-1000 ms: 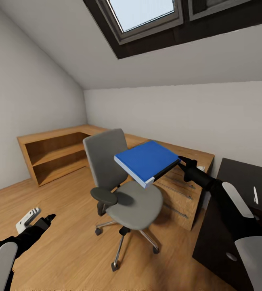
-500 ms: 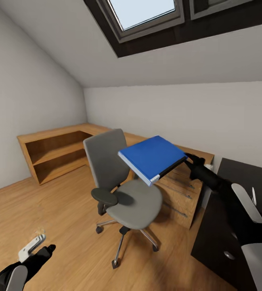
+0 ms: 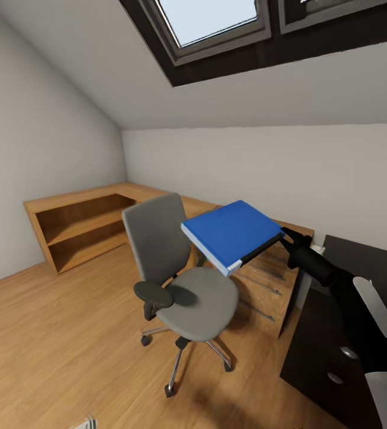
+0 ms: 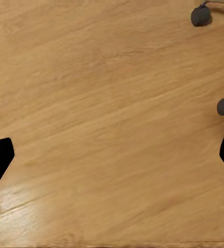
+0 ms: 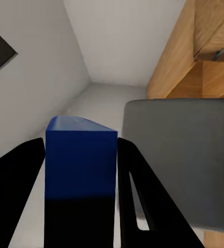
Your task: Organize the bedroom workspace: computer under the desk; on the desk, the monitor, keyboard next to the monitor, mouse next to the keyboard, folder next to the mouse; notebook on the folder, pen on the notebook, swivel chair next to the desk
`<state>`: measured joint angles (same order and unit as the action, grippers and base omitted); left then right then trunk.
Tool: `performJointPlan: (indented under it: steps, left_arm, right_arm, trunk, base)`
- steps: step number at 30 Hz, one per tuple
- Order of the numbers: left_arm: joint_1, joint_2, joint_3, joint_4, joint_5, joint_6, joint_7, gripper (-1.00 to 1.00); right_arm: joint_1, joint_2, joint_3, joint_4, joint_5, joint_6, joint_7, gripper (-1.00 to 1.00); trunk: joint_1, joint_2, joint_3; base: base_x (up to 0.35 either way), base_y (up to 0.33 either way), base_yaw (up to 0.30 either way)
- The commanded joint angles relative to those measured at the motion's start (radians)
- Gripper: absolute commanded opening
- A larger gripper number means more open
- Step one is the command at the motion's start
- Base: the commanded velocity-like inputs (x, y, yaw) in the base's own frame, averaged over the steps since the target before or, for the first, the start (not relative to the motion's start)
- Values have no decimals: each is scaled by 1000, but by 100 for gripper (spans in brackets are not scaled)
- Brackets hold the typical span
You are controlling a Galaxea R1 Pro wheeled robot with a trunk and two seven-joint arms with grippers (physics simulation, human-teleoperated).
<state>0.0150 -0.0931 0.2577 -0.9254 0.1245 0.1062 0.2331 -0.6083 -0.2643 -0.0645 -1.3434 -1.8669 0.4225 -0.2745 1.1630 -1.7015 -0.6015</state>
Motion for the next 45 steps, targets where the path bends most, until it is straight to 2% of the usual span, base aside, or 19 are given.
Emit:
performJointPlan:
  steps: [1,7,9,13,16,17,19,21,22,24,25,27,30,33,36,37,40,45]
  left_arm:
    - [0,0,-2,4,9,4,3,100]
    - [0,-2,-17,33,8,0,6,100]
    - [0,-3,-19,36,8,0,6,100]
    - [0,-4,-24,38,7,0,6,100]
    - [0,-5,-53,45,7,0,8,100]
    - [0,-5,-73,55,7,0,9,100]
    - [0,-5,-101,72,8,0,11,100]
    - [0,-11,-128,80,8,0,12,100]
    - [2,-48,-175,78,10,7,11,100]
    - [0,-65,-202,77,9,9,14,100]
    - [-21,-81,-256,66,10,17,15,100]
    - [-41,-81,-300,45,11,47,15,100]
    - [-53,-81,-328,16,13,109,15,100]
    - [-57,-81,-335,30,14,140,16,100]
    - [-58,-81,-334,94,14,142,14,100]
    - [-59,-81,-332,134,13,113,13,100]
    - [-59,-81,-334,157,12,43,12,100]
    - [-59,-79,-338,169,11,13,11,100]
  right_arm:
    - [-1,0,-5,0,-11,2,-11,-100]
    - [-1,0,-40,15,-10,-3,-38,-100]
    - [-1,1,-60,18,-9,-35,-63,-100]
    - [-1,0,-72,32,-6,-92,-79,-100]
    - [-1,-1,-75,53,-4,-140,-84,-100]
    - [-1,-1,-76,58,1,-158,-85,-100]
    - [-1,-1,-76,63,24,-186,-85,-100]
    - [-1,0,-76,65,86,-229,-86,-100]
    - [-1,4,-75,67,221,-293,-87,-100]
    - [-1,4,-75,68,241,-301,-87,-100]
    - [-1,3,-76,69,258,-308,-87,-100]
    - [-1,2,-76,72,261,-309,-86,-100]
    - [-1,0,-77,76,264,-310,-87,-100]
    - [-1,-1,-80,88,266,-310,-87,-100]
    - [0,-2,-94,97,266,-310,-88,-100]
    - [1,-2,-99,103,267,-309,-89,-100]
    - [15,-7,-116,121,267,-309,-88,-100]
    - [21,-11,-148,155,267,-309,-84,-100]
  trunk:
    - [-4,7,1]
    - [-27,49,14]
    - [-35,63,17]
    - [-50,91,25]
    - [-61,112,31]
    - [-65,119,33]
    - [-73,133,37]
    - [-81,147,41]
    - [-84,154,43]
    - [-92,168,47]
    - [-96,175,49]
    - [-104,189,54]
    - [-115,210,60]
    - [-115,210,57]
    - [-115,210,53]
    - [-115,210,52]
    - [-115,210,49]
    - [-115,210,45]
  base:
    - [0,0,-146]
    - [0,0,-168]
    - [0,0,-186]
    - [0,0,-195]
    - [0,0,-202]
    - [0,0,-203]
    - [0,0,-204]
    - [0,0,-206]
    - [0,0,-219]
    - [0,0,-220]
    - [0,0,-222]
    - [0,0,-222]
    - [0,0,-222]
    - [0,0,-223]
    - [0,0,-228]
    - [0,0,-238]
    - [0,0,-241]
    - [0,0,-244]
